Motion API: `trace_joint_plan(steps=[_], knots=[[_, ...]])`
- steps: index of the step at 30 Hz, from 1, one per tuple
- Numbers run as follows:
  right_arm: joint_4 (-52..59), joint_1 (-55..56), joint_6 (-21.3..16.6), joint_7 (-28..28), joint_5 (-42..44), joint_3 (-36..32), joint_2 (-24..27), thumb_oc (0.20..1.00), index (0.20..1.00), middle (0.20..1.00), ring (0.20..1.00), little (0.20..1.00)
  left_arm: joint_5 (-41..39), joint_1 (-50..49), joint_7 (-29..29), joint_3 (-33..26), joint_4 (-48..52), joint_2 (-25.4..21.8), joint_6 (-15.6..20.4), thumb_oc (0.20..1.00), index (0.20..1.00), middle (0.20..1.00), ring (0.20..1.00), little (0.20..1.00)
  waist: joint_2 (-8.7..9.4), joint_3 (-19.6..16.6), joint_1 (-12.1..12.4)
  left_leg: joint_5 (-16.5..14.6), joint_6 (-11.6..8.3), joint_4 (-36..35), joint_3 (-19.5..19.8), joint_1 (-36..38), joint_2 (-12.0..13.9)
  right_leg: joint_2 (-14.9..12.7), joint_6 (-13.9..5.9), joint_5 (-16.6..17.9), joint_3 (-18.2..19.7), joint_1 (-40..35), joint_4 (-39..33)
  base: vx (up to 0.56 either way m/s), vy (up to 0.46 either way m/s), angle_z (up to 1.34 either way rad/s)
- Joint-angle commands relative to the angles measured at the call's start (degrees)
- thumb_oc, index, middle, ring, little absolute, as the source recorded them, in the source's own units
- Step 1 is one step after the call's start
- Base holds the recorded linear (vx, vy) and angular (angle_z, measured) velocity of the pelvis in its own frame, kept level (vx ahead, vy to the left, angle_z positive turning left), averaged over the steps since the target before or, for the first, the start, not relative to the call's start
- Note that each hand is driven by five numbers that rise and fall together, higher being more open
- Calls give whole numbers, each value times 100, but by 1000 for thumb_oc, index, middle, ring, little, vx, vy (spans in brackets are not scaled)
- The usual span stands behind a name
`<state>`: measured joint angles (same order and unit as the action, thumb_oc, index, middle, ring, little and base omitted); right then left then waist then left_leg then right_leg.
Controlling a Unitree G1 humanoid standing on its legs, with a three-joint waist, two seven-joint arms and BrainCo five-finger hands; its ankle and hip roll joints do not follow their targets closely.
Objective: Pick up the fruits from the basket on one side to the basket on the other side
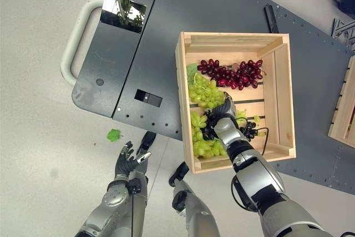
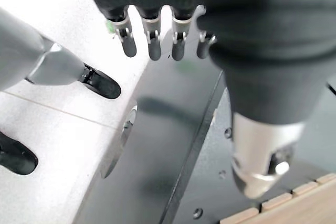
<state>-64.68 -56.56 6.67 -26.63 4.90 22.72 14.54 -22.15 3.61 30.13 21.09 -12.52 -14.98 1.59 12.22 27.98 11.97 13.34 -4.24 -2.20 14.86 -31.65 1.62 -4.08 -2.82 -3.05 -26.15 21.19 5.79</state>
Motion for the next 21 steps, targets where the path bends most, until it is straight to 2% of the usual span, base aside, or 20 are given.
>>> trace_joint_plan(steps=[1, 6, 9, 10, 15, 19, 21], knots=[[-125, -527, -16, 55, -169, 235, -120, 1000, 1000, 1000, 1000, 1000, -118, 1075, 176, -588, 544, -102, 366, 1000, 1000, 1000, 1000, 1000, 184, 181, 62, -682, -209, 38, -7, 240, 81, -699, -795, 615, 77, -149, -456, 0, 0, 0], [-642, -761, 168, 138, -372, 275, -190, 1000, 1000, 1000, 1000, 1000, -132, 1102, 118, -413, 517, -50, 384, 1000, 1000, 1000, 1000, 1000, 52, 181, 182, -713, -214, 36, 16, 243, 61, -693, -788, 581, 62, -175, -447, 0, 0, 0], [-1048, -915, 394, 173, -713, 268, -129, 1000, 1000, 1000, 1000, 1000, -126, 1175, 62, -229, 467, 18, 403, 1000, 1000, 1000, 1000, 1000, -120, 181, 303, -714, -206, 60, 73, 171, 7, -714, -791, 578, 0, -146, -429, 0, 0, 0], [-1049, -941, 394, 175, -715, 256, -114, 1000, 1000, 1000, 1000, 1000, -126, 1207, 63, -225, 464, 15, 403, 1000, 1000, 1000, 1000, 1000, -119, 181, 293, -679, -198, 78, 87, 110, -14, -729, -793, 609, -13, -103, -431, 19, 0, 5], [-1261, -828, 514, 92, -470, -171, -44, 1000, 1000, 1000, 1000, 1000, -124, 1306, 4, -31, 378, 110, 388, 1000, 1000, 1000, 1000, 1000, -384, 181, 465, -718, -194, 115, 160, 36, -63, -761, -800, 563, -71, -80, -396, 7, 7, 8], [-1265, -894, 627, -34, -784, -67, -2, 1000, 1000, 1000, 1000, 1000, -133, 1372, -37, 142, 317, 162, 393, 1000, 1000, 1000, 1000, 1000, -564, 181, 589, -685, -197, 139, 232, -140, -118, -772, -801, 561, -116, 47, -383, 1, 13, 11], [-1277, -932, 656, -46, -880, -23, 33, 1000, 1000, 1000, 1000, 1000, -123, 1377, -43, 174, 332, 165, 400, 1000, 1000, 1000, 1000, 1000, -590, 181, 607, -675, -200, 140, 252, -192, -125, -772, -801, 563, -128, 85, -383, 0, 1, 2]])
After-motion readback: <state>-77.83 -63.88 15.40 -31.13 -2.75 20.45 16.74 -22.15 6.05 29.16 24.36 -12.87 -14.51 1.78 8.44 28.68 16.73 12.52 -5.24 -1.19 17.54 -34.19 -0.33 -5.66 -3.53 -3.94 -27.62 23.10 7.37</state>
